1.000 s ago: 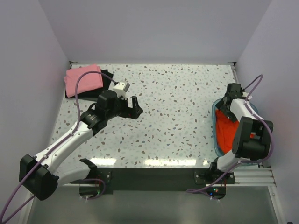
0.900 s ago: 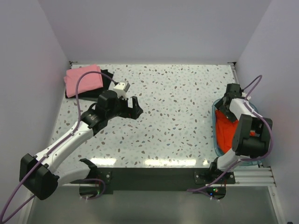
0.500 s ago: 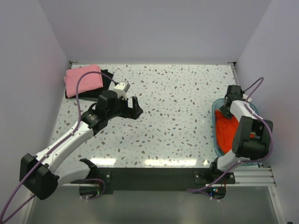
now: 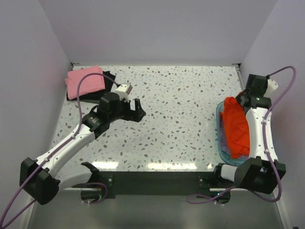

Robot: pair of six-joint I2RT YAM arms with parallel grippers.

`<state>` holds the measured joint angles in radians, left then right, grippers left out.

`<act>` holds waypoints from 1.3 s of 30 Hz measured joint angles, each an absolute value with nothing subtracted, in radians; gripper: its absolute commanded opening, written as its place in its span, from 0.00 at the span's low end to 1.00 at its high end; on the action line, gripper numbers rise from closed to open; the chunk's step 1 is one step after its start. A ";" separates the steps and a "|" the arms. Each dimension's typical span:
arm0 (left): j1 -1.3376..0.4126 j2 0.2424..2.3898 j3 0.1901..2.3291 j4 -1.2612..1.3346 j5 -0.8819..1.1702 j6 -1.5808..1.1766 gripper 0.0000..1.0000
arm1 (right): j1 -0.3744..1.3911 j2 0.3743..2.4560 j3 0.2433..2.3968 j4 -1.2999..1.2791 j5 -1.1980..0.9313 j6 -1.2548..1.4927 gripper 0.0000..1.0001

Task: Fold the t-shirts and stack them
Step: Grab the tshirt from the pile, then move the tshirt to the center of the board

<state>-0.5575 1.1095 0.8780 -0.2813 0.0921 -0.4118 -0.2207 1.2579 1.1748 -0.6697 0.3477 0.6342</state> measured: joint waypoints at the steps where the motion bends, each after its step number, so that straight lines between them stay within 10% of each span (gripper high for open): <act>1: -0.558 1.108 0.878 -0.281 0.092 -0.412 1.00 | -0.221 1.239 1.203 -0.687 0.344 0.625 0.00; 15: -0.558 1.056 0.916 -0.302 0.061 -0.412 1.00 | -0.144 1.248 1.894 -0.751 0.003 0.556 0.00; 28: -0.557 0.964 1.010 -0.333 -0.109 -0.442 1.00 | 0.518 1.539 2.246 -0.595 -0.080 0.572 0.00; 33: -0.551 0.915 1.010 -0.382 -0.196 -0.469 1.00 | 0.521 1.494 1.938 -0.522 -0.106 0.593 0.44; 39: -0.543 0.874 0.969 -0.400 -0.277 -0.509 0.92 | 0.209 1.356 1.324 -0.498 -0.118 0.631 0.72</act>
